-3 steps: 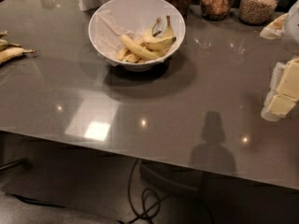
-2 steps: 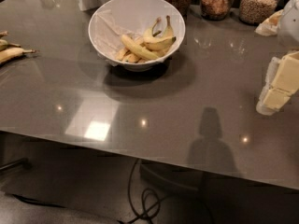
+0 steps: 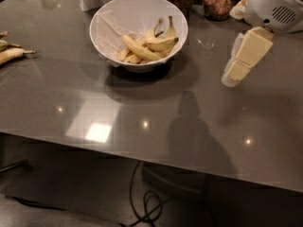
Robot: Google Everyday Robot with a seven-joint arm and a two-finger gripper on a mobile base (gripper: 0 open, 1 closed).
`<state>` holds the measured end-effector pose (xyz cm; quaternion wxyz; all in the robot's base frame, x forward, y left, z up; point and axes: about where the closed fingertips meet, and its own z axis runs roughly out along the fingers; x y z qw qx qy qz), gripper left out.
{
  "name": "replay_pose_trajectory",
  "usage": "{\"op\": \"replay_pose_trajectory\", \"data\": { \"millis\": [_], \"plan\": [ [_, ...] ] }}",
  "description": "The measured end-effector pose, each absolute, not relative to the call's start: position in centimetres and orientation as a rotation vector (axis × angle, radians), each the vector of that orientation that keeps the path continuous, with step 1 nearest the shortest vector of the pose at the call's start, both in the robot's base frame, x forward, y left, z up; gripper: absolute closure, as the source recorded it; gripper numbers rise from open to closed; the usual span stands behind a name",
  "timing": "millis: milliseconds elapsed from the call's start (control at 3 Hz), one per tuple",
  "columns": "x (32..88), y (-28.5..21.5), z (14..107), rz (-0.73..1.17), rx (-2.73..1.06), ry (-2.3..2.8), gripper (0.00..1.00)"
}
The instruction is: Pick banana from white bowl
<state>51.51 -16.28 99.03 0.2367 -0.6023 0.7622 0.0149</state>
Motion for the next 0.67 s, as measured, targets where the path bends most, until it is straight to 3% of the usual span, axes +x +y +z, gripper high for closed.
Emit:
{"op": "replay_pose_trajectory", "data": {
  "millis": [333, 667],
  "plan": [
    [54.95, -12.58, 99.9, 0.117, -1.611, 2.063, 0.0],
    [55.03, -12.28, 100.24, 0.114, -1.61, 2.053, 0.0]
  ]
}}
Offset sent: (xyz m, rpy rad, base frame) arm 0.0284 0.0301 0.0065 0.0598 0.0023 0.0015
